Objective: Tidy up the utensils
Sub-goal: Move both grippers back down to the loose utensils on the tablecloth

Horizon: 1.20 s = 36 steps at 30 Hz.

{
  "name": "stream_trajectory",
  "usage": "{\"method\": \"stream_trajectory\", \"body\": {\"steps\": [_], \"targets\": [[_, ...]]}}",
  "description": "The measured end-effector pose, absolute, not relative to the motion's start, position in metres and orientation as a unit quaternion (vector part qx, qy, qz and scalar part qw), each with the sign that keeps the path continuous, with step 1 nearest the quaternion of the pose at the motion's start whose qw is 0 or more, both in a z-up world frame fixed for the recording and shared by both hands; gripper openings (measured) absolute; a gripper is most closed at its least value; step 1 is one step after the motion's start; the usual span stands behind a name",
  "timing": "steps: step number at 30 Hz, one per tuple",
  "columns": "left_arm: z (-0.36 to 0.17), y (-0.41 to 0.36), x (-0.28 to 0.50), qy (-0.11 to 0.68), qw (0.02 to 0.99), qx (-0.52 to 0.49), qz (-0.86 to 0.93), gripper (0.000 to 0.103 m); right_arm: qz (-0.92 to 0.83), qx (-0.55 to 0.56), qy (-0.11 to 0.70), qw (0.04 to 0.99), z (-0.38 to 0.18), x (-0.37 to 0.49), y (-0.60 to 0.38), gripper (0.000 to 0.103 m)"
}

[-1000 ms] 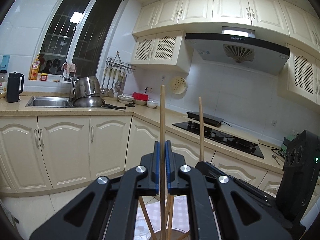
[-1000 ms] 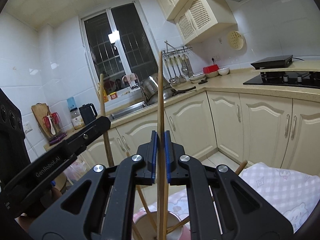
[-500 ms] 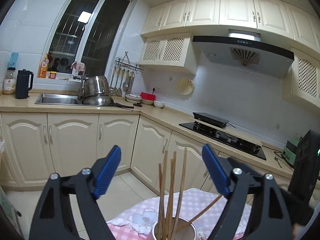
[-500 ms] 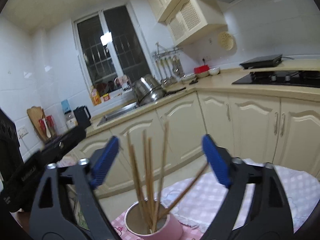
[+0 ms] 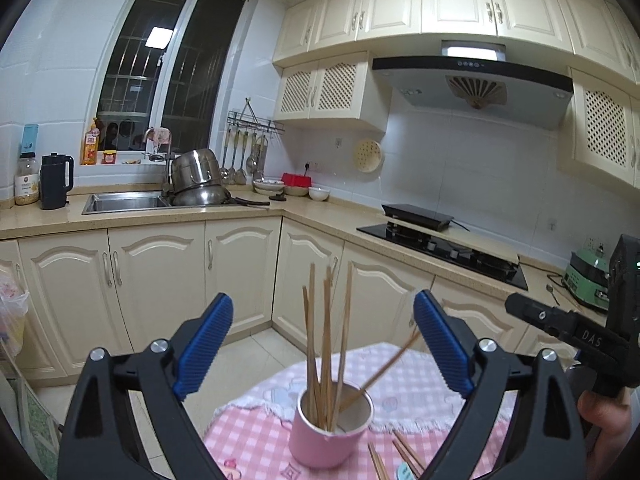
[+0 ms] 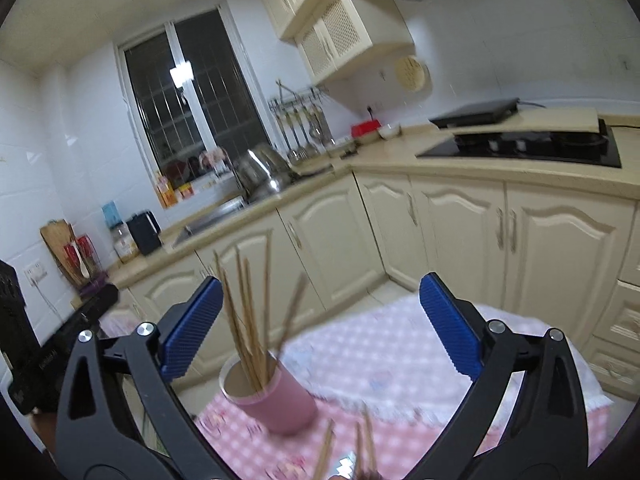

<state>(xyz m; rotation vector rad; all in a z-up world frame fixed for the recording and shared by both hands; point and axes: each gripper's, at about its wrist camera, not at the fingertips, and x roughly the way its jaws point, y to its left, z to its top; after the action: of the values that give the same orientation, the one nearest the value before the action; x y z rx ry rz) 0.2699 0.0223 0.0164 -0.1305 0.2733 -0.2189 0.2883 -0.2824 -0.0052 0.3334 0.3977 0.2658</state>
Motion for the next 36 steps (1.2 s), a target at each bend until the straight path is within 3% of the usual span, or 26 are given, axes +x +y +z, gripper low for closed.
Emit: {"method": "stream_trajectory", "body": {"steps": [22, 36], "targets": [[-0.034, -0.012, 0.235, 0.224, 0.965, -0.024, -0.136, 0.090, 0.101, 0.133, 0.362, 0.917, -0.075, 0.256, -0.309, 0.097], [-0.112, -0.045, 0.243, 0.361, 0.921, 0.029, -0.144, 0.090, 0.108, 0.078, 0.455, 0.881, -0.130, 0.250, -0.300, 0.097]]}}
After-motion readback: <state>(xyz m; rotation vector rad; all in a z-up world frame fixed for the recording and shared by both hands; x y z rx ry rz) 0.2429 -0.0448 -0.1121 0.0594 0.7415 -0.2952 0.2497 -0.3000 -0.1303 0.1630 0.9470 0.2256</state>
